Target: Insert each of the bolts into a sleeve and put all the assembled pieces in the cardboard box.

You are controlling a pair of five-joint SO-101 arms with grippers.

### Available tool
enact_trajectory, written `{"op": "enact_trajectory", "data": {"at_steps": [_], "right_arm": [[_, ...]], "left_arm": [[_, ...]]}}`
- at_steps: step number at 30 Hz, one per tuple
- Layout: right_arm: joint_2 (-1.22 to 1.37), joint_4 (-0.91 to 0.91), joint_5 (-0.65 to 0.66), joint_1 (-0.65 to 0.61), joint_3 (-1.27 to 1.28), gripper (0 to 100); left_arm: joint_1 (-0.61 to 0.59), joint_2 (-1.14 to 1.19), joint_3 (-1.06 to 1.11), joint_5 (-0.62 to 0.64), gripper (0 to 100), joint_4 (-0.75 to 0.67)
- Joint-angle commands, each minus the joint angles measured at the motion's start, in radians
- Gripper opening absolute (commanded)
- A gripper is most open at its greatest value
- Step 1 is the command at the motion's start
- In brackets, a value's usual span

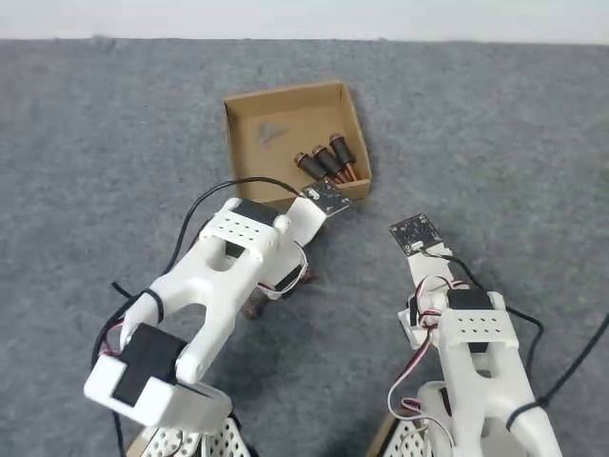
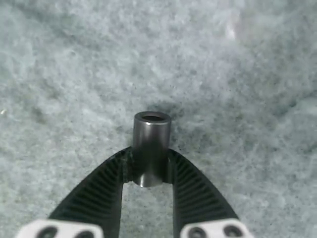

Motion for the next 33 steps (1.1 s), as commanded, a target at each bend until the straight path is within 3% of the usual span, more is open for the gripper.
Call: {"op": "enact_trajectory", "data": {"at_steps": [1,8,15,19,27,33], "right_arm": [[-0.038,-0.021,0.014,0.016,-0.003,0.9],[-0.038,-0.021,0.037,0.015,-0.003,0.9],[-0.038,-0.021,0.038,0.013,-0.003,0.9],[-0.038,-0.021,0.038,0.012,-0.003,0.9],[-0.038,-0.021,0.040,0.012,-0.003,0.9],[-0.038,-0.021,0.038,0.012,-0.003,0.9]], "left_arm": [[-0.015,-0.009,-0.048,0.014,16,0.009],[0.014,-0.068,-0.031,0.098,9,0.028],[0.123,-0.454,0.170,0.126,1,0.055],[0.129,-0.586,0.294,0.269,1,0.057],[0.140,-0.594,0.423,0.305,2,0.038],[0.147,-0.454,0.483,0.308,1,-0.110]]}}
